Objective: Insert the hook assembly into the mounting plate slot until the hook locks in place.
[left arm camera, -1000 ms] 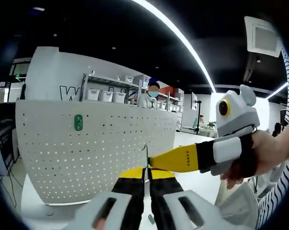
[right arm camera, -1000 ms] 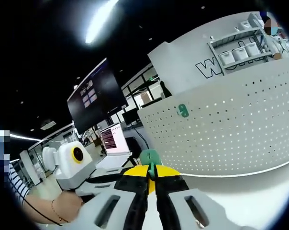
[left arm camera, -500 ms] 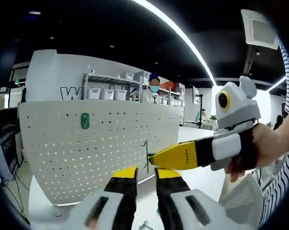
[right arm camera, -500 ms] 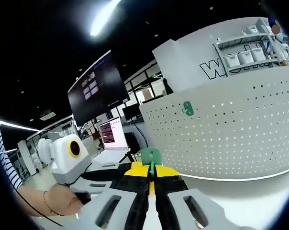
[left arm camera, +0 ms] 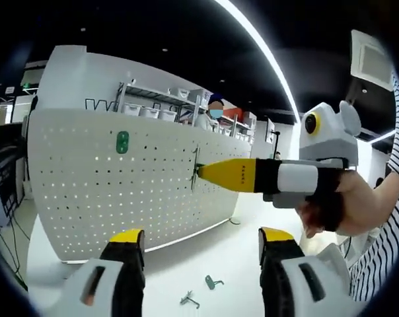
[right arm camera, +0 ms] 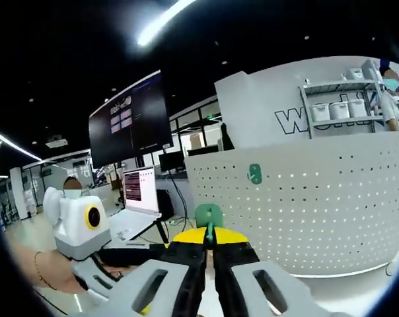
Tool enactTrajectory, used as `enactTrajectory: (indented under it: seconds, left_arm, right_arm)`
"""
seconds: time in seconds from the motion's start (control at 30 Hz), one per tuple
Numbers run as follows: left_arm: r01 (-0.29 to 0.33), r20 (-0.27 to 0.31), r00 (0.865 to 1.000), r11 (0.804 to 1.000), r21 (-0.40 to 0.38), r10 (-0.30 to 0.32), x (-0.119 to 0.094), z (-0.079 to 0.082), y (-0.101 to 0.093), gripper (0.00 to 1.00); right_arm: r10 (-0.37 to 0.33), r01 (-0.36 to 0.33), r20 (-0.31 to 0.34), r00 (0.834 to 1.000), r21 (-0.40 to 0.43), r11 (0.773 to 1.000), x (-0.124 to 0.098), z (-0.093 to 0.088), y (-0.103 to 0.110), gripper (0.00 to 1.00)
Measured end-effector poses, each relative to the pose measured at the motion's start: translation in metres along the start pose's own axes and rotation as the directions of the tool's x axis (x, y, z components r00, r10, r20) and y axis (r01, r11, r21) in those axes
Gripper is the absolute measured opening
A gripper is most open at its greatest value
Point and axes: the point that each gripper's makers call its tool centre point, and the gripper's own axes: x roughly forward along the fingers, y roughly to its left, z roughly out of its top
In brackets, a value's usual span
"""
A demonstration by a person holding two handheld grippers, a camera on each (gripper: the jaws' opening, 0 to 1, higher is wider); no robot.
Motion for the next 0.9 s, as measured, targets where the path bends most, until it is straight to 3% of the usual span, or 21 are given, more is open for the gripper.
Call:
enactTrajectory:
  seconds: [0.2,0.5,0.63,0.77,0.9]
  left_arm:
    - [-0.009,-0.025,1.000,0.999,-0.031,0.008,-0.003,-0.011,0.005,0.84]
    - [-0.032,-0.009,0.999,0.999,-0.032,0.032,-0.012,-0.016,0.005,0.90]
    - [-0.030,-0.021,0.999,0.999,-0.037,0.029,-0.013,-0.027,0.001,0.95]
    - [-0.036,-0.033,0.999,0.996,-0.084,0.033,-0.017,-0.035,0.002,0.99]
    - [-0.045,-0.037,0.998,0.996,-0.081,0.042,-0.020,-0.035,0.005,1.00]
  right_arm:
    - [-0.042,0.043,0.018,0.999,-0.026,0.999,0.005,-0.002,-0.006,0.00]
    - [-0.103,0.105,0.050,0.993,-0.030,0.994,0.015,0.000,-0.017,0.00]
    - [-0.140,0.143,0.046,0.989,-0.059,0.988,0.026,-0.003,-0.031,0.00]
    - [-0.191,0.191,0.060,0.980,-0.008,0.981,0.033,-0.004,-0.048,0.00]
    - [-0.232,0.234,0.076,0.970,-0.018,0.972,0.041,-0.001,-0.062,0.00]
